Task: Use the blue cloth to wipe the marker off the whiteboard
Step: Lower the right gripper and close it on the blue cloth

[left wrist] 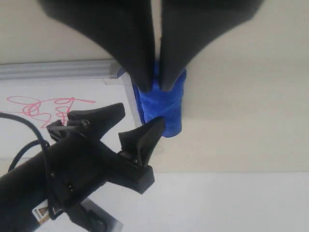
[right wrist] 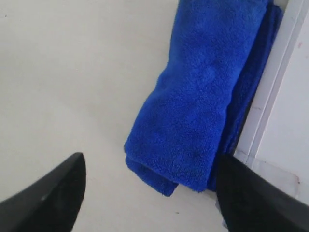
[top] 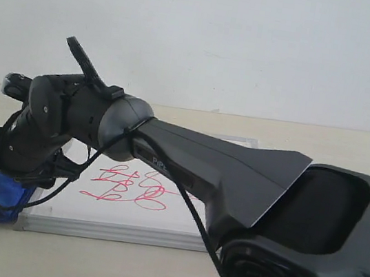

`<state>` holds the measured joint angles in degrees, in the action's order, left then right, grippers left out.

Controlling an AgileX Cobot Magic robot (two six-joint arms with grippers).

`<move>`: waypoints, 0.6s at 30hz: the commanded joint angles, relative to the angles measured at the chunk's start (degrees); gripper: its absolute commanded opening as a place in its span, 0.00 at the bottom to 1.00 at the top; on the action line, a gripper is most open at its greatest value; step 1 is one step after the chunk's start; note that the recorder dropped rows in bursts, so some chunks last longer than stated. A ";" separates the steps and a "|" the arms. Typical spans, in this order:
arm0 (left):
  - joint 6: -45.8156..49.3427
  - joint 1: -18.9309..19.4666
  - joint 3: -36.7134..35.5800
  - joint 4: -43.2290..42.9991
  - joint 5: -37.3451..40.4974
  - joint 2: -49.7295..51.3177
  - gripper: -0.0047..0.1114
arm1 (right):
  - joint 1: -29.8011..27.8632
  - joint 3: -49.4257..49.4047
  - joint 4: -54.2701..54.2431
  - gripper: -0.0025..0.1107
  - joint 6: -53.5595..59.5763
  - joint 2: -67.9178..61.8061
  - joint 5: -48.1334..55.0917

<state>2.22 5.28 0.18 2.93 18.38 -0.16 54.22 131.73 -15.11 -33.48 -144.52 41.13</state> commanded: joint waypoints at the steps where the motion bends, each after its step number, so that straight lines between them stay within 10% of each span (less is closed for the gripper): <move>1: 0.26 -0.46 -0.18 0.67 -0.36 0.16 0.07 | -1.32 0.29 -1.16 0.65 -3.01 -1.46 -0.84; 18: 0.26 -0.46 -0.18 0.67 -0.36 0.16 0.07 | -4.46 0.29 -19.10 0.64 11.02 -5.19 -6.02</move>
<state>2.22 5.28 0.18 2.93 18.38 -0.16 50.29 131.86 -32.57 -25.01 -149.38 35.04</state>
